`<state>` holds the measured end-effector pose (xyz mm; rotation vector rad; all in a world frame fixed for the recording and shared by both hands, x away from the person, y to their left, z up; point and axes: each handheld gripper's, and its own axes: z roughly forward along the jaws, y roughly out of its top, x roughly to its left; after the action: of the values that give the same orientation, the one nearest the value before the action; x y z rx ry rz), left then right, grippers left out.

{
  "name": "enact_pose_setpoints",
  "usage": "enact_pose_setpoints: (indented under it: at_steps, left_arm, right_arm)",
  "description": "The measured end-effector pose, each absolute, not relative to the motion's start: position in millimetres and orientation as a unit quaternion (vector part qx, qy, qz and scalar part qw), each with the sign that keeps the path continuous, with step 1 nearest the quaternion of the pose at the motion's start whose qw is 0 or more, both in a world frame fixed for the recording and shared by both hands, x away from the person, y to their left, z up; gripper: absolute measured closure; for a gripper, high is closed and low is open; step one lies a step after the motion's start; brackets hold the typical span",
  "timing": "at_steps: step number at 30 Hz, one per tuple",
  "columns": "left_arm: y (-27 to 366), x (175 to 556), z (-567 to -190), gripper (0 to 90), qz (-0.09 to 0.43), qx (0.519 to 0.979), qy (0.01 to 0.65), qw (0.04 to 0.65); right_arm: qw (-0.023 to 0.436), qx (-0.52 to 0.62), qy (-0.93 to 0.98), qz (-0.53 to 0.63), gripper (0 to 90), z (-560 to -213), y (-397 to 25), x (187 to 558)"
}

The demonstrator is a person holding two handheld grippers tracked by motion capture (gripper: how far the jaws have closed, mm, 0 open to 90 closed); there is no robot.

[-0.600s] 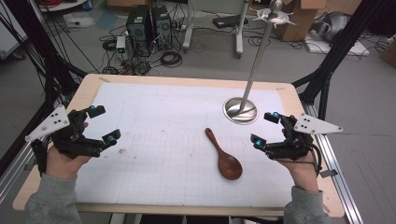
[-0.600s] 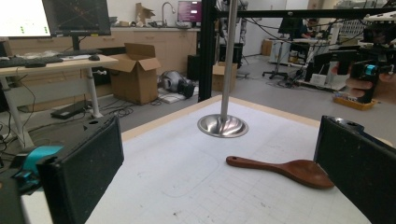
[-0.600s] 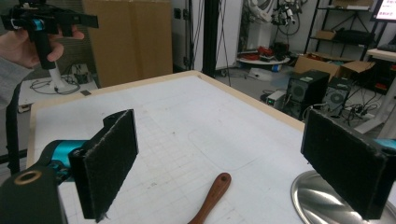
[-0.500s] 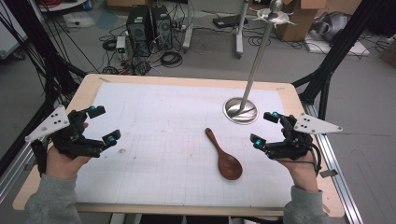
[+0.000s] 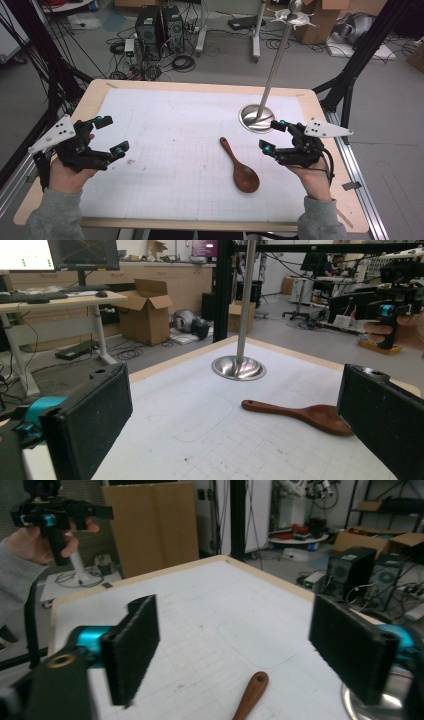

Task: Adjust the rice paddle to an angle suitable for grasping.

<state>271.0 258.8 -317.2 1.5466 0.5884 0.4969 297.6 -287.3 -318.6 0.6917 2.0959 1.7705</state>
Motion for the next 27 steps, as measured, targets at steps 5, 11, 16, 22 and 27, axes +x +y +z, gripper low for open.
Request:
enact_pose_setpoints:
  at_steps: [5, 11, 16, 22, 27]
  left_arm:
    - [260, 271, -319, 1.9, 0.218, 0.682, 0.262, 0.647]
    - [262, 268, -321, 1.9, 0.218, 0.684, 0.268, 0.643]
    - [265, 265, -323, 1.9, 0.22, 0.685, 0.273, 0.639]
    - [268, 263, -324, 1.9, 0.223, 0.684, 0.276, 0.637]
    - [268, 262, -325, 1.9, 0.223, 0.687, 0.278, 0.634]
  right_arm:
    - [0.148, 0.241, 0.741, 0.608, 37.6, -322, -280, 303]
    - [0.138, 0.243, 0.755, 0.593, 53.1, -329, -270, 310]
    - [0.143, 0.242, 0.767, 0.577, 68.1, -337, -263, 317]
    - [0.136, 0.252, 0.769, 0.571, 83.6, -347, -261, 327]
    - [0.13, 0.262, 0.774, 0.562, 89.2, -353, -259, 334]
